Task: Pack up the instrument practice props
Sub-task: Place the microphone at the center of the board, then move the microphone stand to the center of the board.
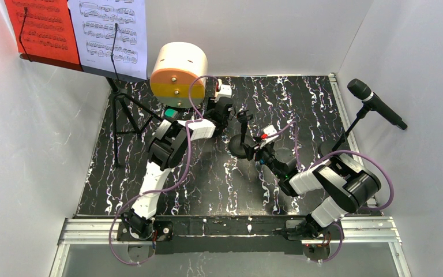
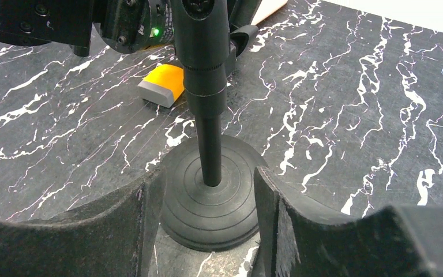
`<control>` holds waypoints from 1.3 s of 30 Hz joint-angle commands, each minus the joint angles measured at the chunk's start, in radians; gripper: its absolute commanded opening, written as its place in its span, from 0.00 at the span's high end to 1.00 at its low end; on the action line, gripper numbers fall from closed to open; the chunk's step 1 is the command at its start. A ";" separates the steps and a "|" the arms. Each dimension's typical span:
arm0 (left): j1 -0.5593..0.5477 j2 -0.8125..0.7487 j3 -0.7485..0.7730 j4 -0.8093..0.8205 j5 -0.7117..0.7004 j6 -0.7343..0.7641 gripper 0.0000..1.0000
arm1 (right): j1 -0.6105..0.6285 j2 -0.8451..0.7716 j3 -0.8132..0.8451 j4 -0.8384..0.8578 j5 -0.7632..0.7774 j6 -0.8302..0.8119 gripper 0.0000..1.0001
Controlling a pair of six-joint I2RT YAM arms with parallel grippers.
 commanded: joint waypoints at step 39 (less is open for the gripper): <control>0.004 -0.667 -0.483 -0.131 0.148 -0.285 0.17 | -0.003 0.095 0.076 0.099 -0.043 -0.012 0.38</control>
